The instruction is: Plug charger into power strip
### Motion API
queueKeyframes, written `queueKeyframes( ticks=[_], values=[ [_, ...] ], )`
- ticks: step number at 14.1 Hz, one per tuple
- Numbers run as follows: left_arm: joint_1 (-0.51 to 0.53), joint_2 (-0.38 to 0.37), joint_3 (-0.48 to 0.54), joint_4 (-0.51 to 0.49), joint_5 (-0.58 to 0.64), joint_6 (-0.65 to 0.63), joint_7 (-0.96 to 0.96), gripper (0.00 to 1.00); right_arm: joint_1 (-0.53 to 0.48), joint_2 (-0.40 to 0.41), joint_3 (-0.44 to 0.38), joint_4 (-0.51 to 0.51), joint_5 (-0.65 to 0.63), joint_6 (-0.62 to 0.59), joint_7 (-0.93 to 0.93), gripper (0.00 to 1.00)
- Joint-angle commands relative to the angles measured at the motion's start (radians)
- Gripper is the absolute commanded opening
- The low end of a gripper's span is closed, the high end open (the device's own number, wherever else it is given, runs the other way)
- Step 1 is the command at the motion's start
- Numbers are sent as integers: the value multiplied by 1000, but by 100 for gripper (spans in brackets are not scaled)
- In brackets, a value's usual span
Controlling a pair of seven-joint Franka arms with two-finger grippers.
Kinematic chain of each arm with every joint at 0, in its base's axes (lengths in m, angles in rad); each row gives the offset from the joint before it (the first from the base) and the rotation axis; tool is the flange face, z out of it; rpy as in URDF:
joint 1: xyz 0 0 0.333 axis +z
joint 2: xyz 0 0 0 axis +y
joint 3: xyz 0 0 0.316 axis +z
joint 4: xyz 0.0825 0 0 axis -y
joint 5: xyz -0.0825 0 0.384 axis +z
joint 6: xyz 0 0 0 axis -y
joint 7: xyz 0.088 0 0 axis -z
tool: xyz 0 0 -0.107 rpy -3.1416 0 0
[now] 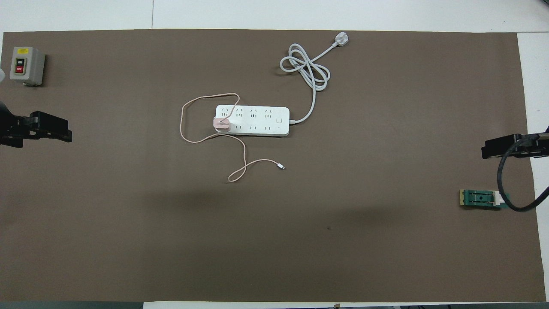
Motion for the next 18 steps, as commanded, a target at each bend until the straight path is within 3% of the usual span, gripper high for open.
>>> queueKeyframes(
  ticks=[1, 18],
  values=[
    [-7, -29, 7, -33, -29, 13, 64, 100, -17, -13, 5, -6, 17, -11, -15, 100],
    [-9, -29, 8, -36, -18, 17, 62, 100, -16, -13, 5, -6, 17, -9, -10, 100]
  ],
)
